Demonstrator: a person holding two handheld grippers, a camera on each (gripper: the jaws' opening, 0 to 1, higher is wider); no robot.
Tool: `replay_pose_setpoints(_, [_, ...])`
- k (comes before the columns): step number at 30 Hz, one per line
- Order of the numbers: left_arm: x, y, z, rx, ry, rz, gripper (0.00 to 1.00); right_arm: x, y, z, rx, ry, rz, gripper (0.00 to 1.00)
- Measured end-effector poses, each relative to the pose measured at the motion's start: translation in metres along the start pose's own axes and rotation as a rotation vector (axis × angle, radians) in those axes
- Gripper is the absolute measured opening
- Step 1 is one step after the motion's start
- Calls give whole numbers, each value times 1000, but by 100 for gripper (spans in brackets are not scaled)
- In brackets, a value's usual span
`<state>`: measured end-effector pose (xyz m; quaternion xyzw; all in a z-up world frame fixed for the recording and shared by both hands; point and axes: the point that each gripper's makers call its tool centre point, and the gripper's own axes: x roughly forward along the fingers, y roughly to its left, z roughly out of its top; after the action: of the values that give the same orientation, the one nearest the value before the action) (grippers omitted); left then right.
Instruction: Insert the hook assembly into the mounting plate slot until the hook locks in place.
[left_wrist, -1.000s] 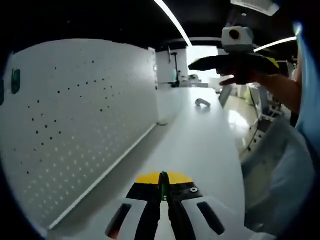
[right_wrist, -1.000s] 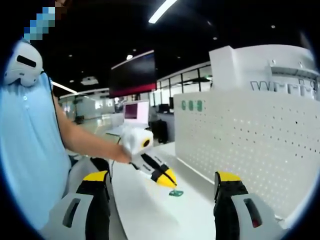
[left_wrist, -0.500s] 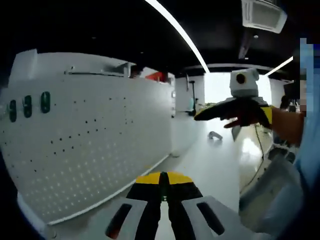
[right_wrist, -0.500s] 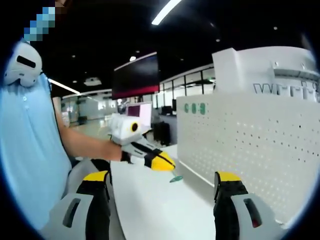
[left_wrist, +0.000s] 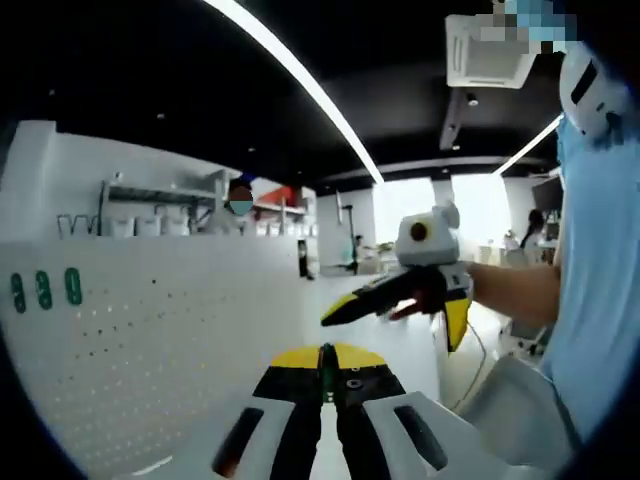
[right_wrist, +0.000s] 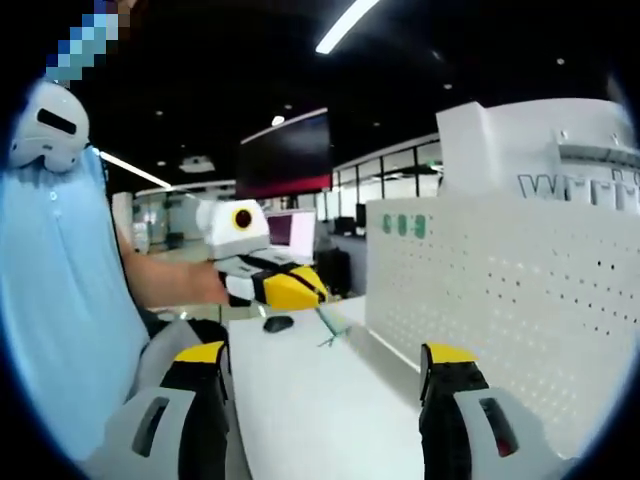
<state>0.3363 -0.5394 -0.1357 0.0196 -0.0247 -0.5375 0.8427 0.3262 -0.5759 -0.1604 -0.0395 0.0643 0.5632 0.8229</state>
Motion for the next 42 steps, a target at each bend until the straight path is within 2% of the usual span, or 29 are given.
replay_pose_setpoints(2, [0,-9,10,-18,-38,-40,2,1,2,2,-7,-6,9,74])
replay_pose_setpoints(6, [0,-16,20,-19,-64,-74,2,0,5,7,-5,-33,26,70])
replay_pose_setpoints(12, [1,-26,30,-68,-121,-130,2,-2,14,14,-16,-59,63,58])
replay_pose_setpoints(18, [2,-32,36,-121,-159,-159,2,-4,22,21,0,-96,105,45])
replay_pose_setpoints(26, [2,-41,42,-141,-186,-204,2,-3,34,28,27,-131,163,29])
replay_pose_setpoints(42, [1,-48,45,-159,-206,-243,2,-6,43,33,36,-151,202,16])
